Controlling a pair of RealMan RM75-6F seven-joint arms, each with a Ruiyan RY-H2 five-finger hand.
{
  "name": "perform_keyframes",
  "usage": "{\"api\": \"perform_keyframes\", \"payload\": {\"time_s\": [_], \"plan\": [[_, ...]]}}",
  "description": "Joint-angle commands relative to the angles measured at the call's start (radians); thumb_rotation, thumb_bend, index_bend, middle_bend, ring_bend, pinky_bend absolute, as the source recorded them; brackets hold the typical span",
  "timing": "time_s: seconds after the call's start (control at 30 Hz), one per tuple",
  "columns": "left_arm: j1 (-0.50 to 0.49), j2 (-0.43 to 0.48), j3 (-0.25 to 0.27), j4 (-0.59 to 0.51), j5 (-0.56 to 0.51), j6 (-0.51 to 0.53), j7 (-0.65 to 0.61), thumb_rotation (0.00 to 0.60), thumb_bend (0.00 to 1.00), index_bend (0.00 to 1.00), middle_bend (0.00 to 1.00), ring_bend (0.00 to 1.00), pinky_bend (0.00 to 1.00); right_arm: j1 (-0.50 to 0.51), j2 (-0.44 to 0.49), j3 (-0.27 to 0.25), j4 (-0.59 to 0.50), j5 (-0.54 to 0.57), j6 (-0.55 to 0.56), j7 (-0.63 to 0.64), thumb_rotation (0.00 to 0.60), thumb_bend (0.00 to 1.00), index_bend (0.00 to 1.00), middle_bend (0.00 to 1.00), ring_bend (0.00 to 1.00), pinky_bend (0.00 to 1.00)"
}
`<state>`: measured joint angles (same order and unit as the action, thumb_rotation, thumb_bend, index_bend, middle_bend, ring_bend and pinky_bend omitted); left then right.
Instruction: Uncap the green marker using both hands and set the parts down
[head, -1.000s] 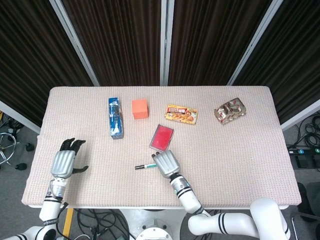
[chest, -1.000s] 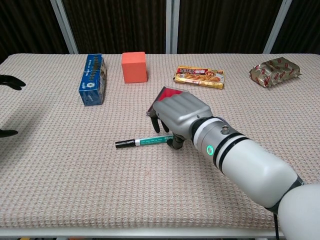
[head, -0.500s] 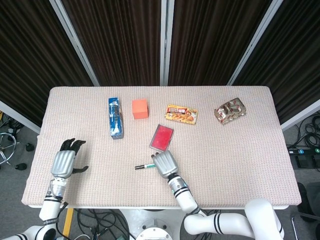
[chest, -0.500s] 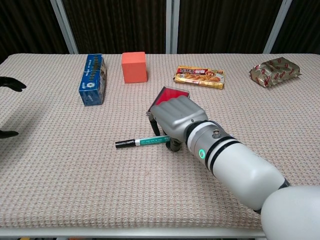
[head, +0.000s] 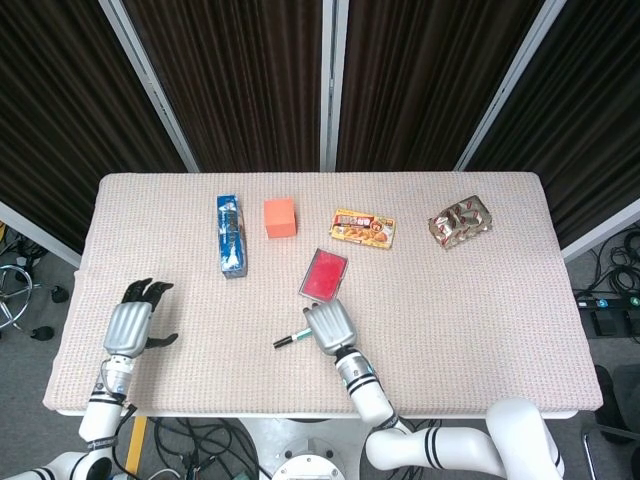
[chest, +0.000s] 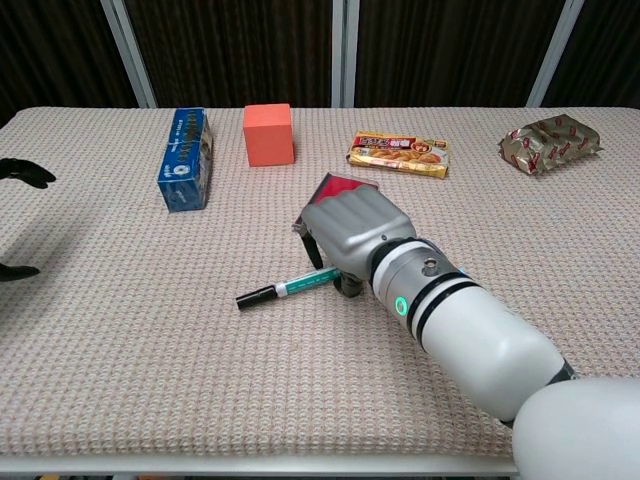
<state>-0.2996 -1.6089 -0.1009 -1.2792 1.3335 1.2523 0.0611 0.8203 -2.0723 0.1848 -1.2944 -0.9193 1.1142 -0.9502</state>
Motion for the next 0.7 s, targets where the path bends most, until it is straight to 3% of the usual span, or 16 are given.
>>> {"api": "perform_keyframes", "payload": {"time_s": [0.03, 0.33, 0.7], "plan": [[-0.001, -0.001, -0.001, 0.0, 0.0, 0.0, 0.001, 0.6, 0.03, 0.2, 0.19, 0.08, 0.1, -0.004, -0.001, 0.002, 0.004, -0.006, 0.008, 0.003, 0.6, 0.28, 0.63, 0.59, 0.65, 0.83], [-0.009, -0.009, -0.028, -0.011, -0.008, 0.02, 0.024, 0.6, 0.04, 0.21, 0.19, 0.09, 0.15, -0.024, -0.005, 0.037, 0.008, -0.047, 0.083, 0.032, 0.6, 0.3, 0.66, 0.62, 0.67, 0.83], [-0.097, -0.047, -0.129, -0.126, -0.098, -0.008, 0.219, 0.6, 0.11, 0.24, 0.26, 0.13, 0.2, -0.03, -0.029, 0.17, 0.046, -0.099, 0.253, 0.061, 0.6, 0.3, 0.66, 0.62, 0.67, 0.83]]}}
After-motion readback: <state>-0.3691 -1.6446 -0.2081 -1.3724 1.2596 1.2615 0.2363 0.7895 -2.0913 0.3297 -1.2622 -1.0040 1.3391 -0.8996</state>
